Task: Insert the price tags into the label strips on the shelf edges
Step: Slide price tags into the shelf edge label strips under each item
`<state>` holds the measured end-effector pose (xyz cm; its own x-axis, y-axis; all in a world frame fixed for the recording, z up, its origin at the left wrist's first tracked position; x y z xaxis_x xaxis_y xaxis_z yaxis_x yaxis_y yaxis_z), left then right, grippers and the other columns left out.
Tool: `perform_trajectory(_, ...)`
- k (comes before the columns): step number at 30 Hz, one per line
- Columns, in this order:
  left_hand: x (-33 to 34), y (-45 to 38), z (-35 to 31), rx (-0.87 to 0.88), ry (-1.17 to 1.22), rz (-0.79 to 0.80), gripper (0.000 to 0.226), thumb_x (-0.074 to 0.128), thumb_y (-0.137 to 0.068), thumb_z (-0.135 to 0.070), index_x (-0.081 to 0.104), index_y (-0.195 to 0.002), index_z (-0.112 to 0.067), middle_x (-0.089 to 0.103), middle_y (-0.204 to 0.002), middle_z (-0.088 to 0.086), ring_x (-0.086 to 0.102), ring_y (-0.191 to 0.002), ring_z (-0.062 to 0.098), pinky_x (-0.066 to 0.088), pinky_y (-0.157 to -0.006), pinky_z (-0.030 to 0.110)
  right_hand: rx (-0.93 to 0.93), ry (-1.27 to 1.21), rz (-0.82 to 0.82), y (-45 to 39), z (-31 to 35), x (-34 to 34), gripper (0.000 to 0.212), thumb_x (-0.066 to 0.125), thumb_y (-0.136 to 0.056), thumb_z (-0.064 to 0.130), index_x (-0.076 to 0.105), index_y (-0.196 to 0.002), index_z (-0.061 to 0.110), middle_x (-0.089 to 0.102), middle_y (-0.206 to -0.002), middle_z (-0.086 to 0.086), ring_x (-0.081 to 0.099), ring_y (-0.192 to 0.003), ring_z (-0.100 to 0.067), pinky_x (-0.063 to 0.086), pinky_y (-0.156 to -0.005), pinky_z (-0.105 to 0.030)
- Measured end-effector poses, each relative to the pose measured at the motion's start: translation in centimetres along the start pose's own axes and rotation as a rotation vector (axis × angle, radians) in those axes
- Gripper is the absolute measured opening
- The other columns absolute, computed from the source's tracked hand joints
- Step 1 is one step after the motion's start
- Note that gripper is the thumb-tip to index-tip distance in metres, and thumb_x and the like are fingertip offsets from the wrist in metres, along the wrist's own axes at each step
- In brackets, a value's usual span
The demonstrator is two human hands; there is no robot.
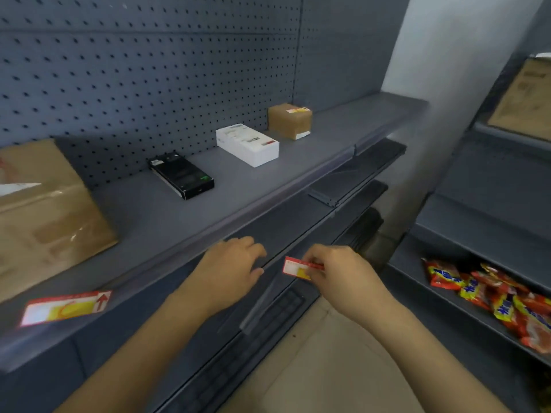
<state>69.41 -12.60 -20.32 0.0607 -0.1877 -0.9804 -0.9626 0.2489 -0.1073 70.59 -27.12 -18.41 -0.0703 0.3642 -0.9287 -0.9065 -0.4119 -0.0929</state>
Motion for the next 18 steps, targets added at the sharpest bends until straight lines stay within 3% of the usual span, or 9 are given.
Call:
perform_trajectory(4, 0.8, -1.3, 1.5, -0.160, 0.032, -0.110, 0.032, 0.059, -0.090, -0.022, 0.059, -0.122, -0.017, 0.063, -0.115, 0.004, 0.061, -0.102, 0.025, 0.050, -0.088, 0.037, -0.197, -0.094, 0.052, -3.9, -1.5, 0.7, 0.005, 0.059, -0.088, 0.026, 0.059, -0.093, 0.027, 0.066, -0.089, 0.005, 0.061, -0.080, -0.018, 0.052, -0.067, -0.038)
perform_trajectory(10, 2.5, -0.5, 2.9, -0.425, -0.015, -0.138, 0.043, 0.058, -0.090, -0.025, 0.049, -0.132, -0.019, 0.055, -0.127, 0.003, 0.053, -0.117, 0.026, 0.042, -0.100, 0.038, -0.418, -0.204, 0.186, -8.7, -2.2, 3.2, 0.012, 0.062, -0.086, 0.020, 0.058, -0.092, 0.030, 0.065, -0.089, 0.009, 0.060, -0.082, -0.012, 0.053, -0.070, -0.039)
perform_trajectory(14, 2.6, 0.7, 4.8, -0.566, -0.062, -0.183, 0.045, 0.062, -0.088, -0.023, 0.050, -0.131, -0.018, 0.055, -0.124, 0.005, 0.057, -0.110, 0.028, 0.046, -0.097, 0.039, -0.533, -0.290, 0.246, -10.9, -0.4, 4.5, 0.013, 0.060, -0.090, 0.018, 0.062, -0.098, 0.028, 0.063, -0.096, 0.012, 0.057, -0.089, -0.008, 0.051, -0.077, -0.030)
perform_trajectory(18, 3.1, 0.7, 7.0, -0.630, -0.086, -0.203, 0.047, 0.061, -0.087, -0.020, 0.047, -0.132, -0.017, 0.052, -0.127, 0.006, 0.052, -0.116, 0.028, 0.045, -0.101, 0.040, -0.578, -0.390, 0.249, -13.3, 1.4, 5.8, 0.017, 0.057, -0.092, 0.019, 0.063, -0.105, 0.027, 0.060, -0.100, 0.008, 0.055, -0.091, -0.006, 0.046, -0.079, -0.022)
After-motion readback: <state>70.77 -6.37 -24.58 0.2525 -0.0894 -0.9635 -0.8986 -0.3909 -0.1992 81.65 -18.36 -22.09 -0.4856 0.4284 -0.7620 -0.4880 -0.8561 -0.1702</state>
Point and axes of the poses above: each hand's wrist, its own y-axis away from the middle knuckle, its own x-axis out of the palm, z = x × y, the point moved 9 cm from there along -y, towards the middle knuckle
